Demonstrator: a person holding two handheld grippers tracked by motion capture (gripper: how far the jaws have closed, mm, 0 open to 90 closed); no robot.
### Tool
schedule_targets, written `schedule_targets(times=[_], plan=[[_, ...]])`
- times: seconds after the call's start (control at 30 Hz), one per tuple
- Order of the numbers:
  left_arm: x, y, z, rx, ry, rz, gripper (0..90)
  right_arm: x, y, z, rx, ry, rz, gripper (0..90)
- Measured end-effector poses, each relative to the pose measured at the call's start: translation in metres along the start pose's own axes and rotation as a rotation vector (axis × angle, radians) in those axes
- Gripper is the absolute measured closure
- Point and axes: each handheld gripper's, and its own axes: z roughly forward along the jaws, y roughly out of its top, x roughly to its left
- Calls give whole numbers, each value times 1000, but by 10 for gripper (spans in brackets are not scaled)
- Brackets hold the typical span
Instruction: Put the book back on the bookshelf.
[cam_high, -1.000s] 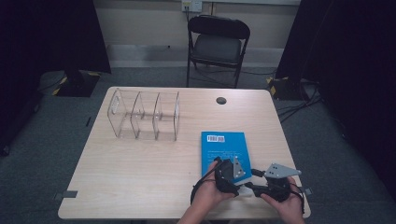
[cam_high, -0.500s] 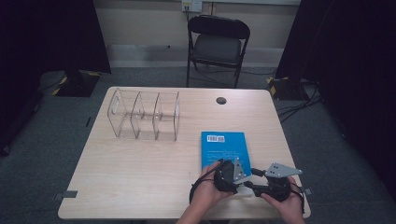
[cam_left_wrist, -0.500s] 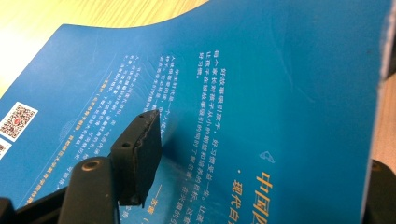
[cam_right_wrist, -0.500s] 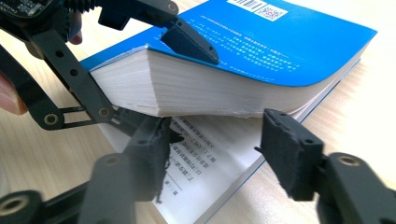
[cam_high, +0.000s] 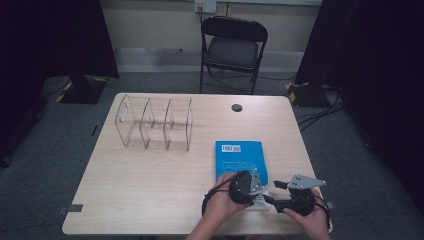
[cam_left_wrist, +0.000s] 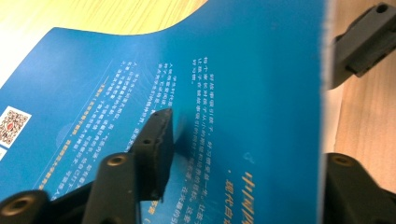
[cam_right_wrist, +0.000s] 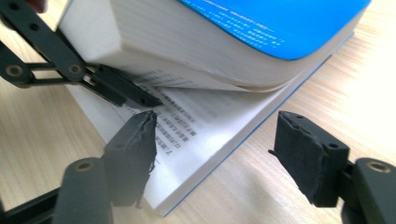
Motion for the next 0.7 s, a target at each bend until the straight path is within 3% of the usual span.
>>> schedule_targets(times=[0.37,0.7], plan=[[1,8,-6,46,4,-33,618,-10,-6,-1,11,-1,16,245],[5,16,-10,80,-14,-97,675,-10,-9,2,14,62,4,199]])
